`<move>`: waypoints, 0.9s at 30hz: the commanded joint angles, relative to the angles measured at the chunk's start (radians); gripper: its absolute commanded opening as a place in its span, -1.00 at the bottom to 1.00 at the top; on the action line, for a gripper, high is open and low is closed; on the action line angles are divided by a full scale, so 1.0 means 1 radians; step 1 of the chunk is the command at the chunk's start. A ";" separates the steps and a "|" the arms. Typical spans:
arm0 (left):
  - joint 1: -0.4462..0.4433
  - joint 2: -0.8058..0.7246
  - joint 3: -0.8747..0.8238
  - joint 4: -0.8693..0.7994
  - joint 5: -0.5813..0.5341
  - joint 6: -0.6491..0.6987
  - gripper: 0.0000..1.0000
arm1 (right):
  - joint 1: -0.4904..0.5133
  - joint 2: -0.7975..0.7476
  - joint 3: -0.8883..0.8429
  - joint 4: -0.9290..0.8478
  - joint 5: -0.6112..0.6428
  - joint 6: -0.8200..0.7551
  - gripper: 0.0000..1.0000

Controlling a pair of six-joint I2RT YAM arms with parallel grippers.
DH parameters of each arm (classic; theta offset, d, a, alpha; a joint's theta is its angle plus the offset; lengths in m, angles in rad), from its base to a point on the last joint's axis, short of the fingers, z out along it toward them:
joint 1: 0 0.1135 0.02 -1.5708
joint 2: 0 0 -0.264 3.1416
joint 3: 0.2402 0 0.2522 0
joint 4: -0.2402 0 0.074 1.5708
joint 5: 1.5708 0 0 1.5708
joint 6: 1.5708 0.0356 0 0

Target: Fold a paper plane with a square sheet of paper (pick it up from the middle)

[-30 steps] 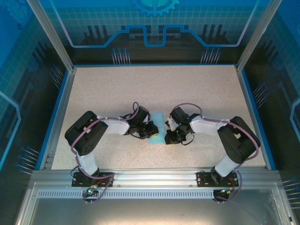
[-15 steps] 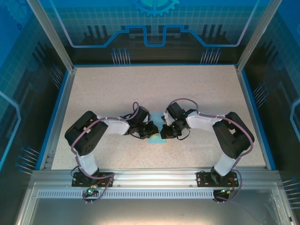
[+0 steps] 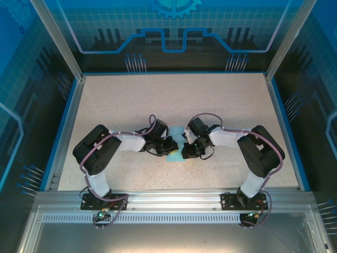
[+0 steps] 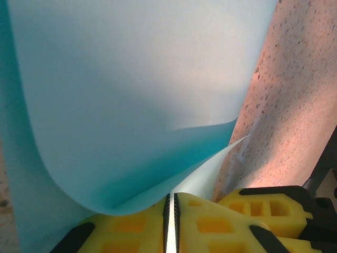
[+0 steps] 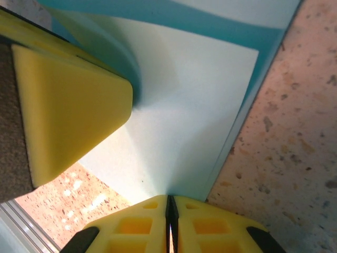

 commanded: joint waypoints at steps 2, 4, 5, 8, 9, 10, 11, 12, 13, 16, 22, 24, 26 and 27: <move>0.020 -0.003 -0.001 -0.041 -0.062 -0.008 -0.68 | -0.004 0.028 -0.061 -0.091 0.038 -0.027 -0.77; 0.030 -0.004 0.003 -0.043 -0.060 0.003 -0.67 | -0.006 0.033 -0.063 -0.095 0.046 -0.029 -0.78; 0.035 -0.003 0.007 -0.048 -0.058 0.011 -0.66 | -0.006 0.036 -0.064 -0.096 0.050 -0.030 -0.78; 0.051 0.003 0.022 -0.069 -0.059 0.033 -0.67 | -0.007 0.045 -0.064 -0.102 0.063 -0.033 -0.78; 0.054 0.005 0.024 -0.076 -0.059 0.038 -0.66 | -0.007 0.047 -0.065 -0.105 0.066 -0.033 -0.78; 0.060 0.006 0.027 -0.080 -0.060 0.042 -0.66 | -0.008 0.048 -0.066 -0.104 0.070 -0.033 -0.78; 0.065 0.008 0.027 -0.083 -0.059 0.047 -0.66 | -0.008 0.048 -0.066 -0.106 0.071 -0.032 -0.78; 0.070 0.008 0.028 -0.086 -0.059 0.052 -0.66 | -0.009 0.050 -0.065 -0.106 0.074 -0.030 -0.78; 0.077 0.008 0.031 -0.090 -0.060 0.059 -0.67 | -0.009 0.050 -0.066 -0.107 0.076 -0.031 -0.78; 0.094 0.007 0.033 -0.096 -0.061 0.077 -0.66 | -0.010 0.055 -0.067 -0.112 0.085 -0.030 -0.78; 0.138 0.008 0.033 -0.116 -0.068 0.112 -0.66 | -0.015 0.054 -0.067 -0.112 0.090 -0.029 -0.78; 0.151 0.006 0.031 -0.121 -0.074 0.114 -0.66 | -0.015 0.054 -0.067 -0.111 0.091 -0.028 -0.78; 0.162 0.003 0.031 -0.125 -0.080 0.118 -0.67 | -0.016 0.052 -0.068 -0.110 0.085 -0.027 -0.78; 0.168 -0.001 0.031 -0.125 -0.083 0.122 -0.67 | -0.016 0.051 -0.067 -0.109 0.084 -0.025 -0.78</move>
